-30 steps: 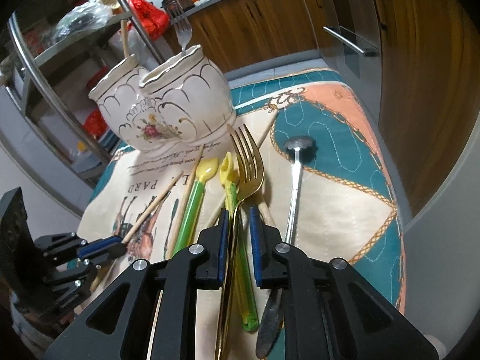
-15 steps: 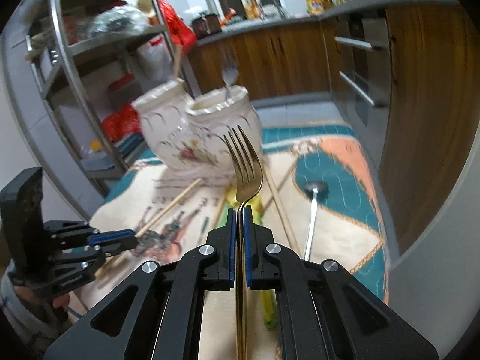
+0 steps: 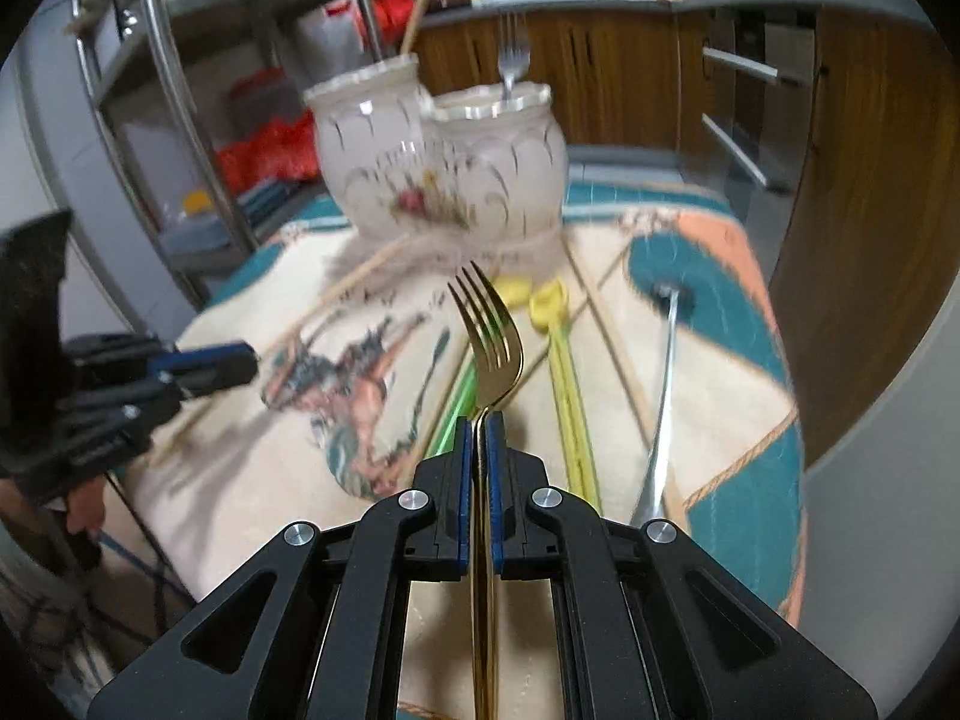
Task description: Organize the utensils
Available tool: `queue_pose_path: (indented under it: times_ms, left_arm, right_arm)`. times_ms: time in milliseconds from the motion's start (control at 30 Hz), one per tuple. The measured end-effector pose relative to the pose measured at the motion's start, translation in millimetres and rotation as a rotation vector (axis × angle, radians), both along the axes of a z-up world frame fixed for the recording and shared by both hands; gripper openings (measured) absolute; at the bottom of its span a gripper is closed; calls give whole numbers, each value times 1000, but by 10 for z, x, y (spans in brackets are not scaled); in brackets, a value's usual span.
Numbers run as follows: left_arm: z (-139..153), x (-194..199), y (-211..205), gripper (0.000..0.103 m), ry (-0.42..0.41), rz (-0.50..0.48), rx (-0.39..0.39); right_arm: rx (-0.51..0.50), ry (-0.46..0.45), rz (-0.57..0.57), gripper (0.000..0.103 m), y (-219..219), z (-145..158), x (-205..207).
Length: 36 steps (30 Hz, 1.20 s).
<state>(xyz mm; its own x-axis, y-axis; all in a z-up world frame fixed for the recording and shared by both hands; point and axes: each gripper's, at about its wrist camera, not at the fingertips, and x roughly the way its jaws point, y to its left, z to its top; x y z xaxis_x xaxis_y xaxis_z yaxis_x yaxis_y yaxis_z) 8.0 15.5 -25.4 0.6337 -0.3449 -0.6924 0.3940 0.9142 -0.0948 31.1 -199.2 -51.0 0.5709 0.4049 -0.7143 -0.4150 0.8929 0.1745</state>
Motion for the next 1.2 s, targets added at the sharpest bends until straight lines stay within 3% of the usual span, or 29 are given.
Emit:
queue_pose_path:
  times_ms: [300, 500, 700, 833, 967, 1200]
  left_arm:
    - [-3, -21, 30, 6, -2, 2, -4]
    - [5, -30, 29, 6, -6, -2, -14]
    - [-4, -30, 50, 6, -5, -3, -21]
    - [27, -38, 92, 6, -26, -3, -43]
    - [119, -71, 142, 6, -83, -3, -86]
    - [363, -121, 277, 6, -244, 51, -155]
  right_arm:
    - [-104, 55, -4, 7, 82, -11, 37]
    - [-136, 124, 27, 16, 124, -46, 116]
    - [-102, 123, 20, 6, 76, -58, 169]
    - [-76, 69, 30, 6, 62, 33, 84]
    - [-24, -43, 51, 6, 51, 255, -55]
    - [53, -250, 52, 6, 53, 661, -246]
